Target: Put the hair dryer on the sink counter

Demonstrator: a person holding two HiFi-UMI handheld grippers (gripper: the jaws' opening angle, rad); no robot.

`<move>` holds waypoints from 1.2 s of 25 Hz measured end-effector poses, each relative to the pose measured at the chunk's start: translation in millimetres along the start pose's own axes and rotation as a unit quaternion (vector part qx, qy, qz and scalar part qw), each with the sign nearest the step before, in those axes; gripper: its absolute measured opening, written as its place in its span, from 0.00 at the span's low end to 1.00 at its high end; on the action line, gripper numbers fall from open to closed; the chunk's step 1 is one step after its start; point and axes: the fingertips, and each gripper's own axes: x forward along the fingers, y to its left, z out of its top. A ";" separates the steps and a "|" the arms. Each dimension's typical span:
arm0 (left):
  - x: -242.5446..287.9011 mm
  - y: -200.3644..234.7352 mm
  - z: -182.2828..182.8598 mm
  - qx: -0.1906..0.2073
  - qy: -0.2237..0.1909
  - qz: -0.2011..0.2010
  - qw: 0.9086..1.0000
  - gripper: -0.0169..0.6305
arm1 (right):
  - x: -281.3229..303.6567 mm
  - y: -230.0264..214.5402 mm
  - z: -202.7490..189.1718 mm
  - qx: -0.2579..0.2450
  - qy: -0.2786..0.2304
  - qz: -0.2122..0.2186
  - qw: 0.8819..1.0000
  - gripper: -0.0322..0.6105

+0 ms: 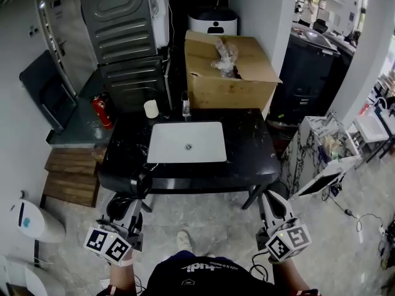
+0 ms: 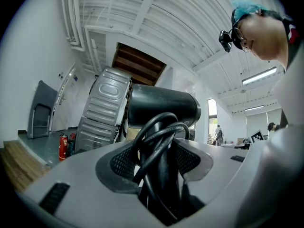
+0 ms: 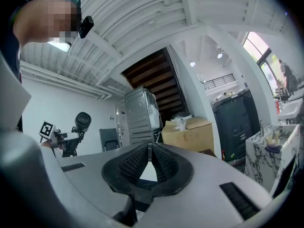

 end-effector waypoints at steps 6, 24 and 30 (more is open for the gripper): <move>38.4 32.1 -9.4 -0.005 0.005 0.002 1.000 0.38 | 47.3 -5.1 -6.8 0.003 0.013 0.001 1.000 0.11; 211.8 215.2 11.7 -0.013 0.009 -0.039 0.999 0.38 | 300.4 25.0 20.5 -0.015 -0.002 -0.008 1.000 0.11; 250.9 228.2 0.6 -0.024 0.026 -0.044 0.998 0.38 | 323.7 4.0 17.0 -0.014 0.013 -0.021 1.000 0.11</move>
